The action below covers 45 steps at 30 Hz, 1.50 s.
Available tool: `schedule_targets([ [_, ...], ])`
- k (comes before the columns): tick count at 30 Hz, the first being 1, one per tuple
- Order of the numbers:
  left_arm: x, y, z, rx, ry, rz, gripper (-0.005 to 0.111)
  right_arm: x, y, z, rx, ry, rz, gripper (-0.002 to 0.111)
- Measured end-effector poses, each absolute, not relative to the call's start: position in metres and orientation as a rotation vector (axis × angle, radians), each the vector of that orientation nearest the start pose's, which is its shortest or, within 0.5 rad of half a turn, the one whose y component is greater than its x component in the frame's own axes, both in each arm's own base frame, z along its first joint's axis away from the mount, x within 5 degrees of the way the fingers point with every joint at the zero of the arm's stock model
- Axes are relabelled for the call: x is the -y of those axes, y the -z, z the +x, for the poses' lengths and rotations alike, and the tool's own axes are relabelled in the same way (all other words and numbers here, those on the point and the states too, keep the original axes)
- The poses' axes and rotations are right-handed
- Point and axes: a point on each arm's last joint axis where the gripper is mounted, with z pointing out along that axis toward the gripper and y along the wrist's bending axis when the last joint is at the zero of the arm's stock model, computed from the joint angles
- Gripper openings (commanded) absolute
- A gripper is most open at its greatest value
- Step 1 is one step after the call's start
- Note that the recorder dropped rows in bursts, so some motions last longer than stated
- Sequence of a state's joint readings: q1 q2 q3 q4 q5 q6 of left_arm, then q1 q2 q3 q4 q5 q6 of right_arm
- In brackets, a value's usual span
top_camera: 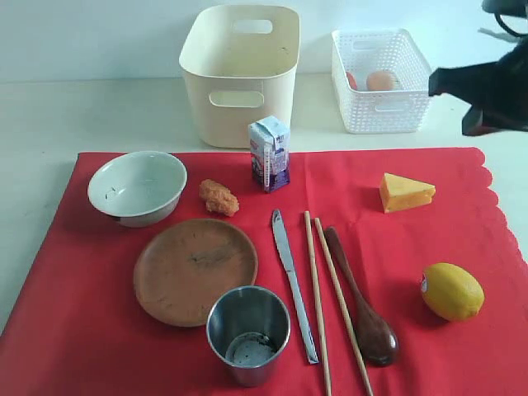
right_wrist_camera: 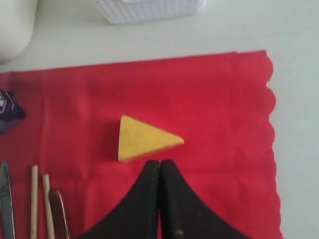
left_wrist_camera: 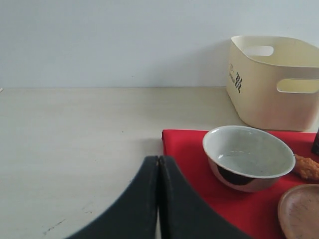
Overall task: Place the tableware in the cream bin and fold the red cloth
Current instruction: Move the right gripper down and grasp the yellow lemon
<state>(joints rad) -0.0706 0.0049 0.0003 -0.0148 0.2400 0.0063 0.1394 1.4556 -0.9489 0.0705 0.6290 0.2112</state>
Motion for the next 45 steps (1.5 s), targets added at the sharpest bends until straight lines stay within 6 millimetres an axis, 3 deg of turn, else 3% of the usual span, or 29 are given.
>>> schedule_targets([
  [4, 0.004, -0.191, 0.056, -1.728, 0.061, 0.057, 0.001, -0.049, -0.233, 0.263, -2.681, -0.195, 0.106, 0.0],
  [10, 0.004, -0.191, 0.056, -1.728, 0.061, 0.057, 0.001, -0.077, -0.209, 0.234, -2.802, -0.201, -0.097, 0.001],
  [14, 0.004, -0.191, 0.056, -1.728, 0.061, 0.057, 0.001, -0.087, -0.199, 0.222, -2.845, -0.203, -0.161, 0.015],
  [21, 0.004, -0.191, 0.056, -1.728, 0.061, 0.057, 0.001, -0.088, -0.198, 0.219, -2.861, -0.166, -0.175, 0.05],
  [25, 0.004, -0.191, 0.056, -1.728, 0.061, 0.057, 0.001, -0.085, -0.194, 0.215, -2.889, -0.126, -0.194, 0.061],
  [31, 0.004, -0.191, 0.056, -1.728, 0.061, 0.057, 0.001, -0.084, -0.177, 0.211, -2.957, -0.093, -0.196, 0.067],
  [45, 0.004, -0.191, 0.056, -1.728, 0.061, 0.057, 0.001, -0.085, -0.142, 0.219, -3.039, -0.037, -0.221, 0.067],
])
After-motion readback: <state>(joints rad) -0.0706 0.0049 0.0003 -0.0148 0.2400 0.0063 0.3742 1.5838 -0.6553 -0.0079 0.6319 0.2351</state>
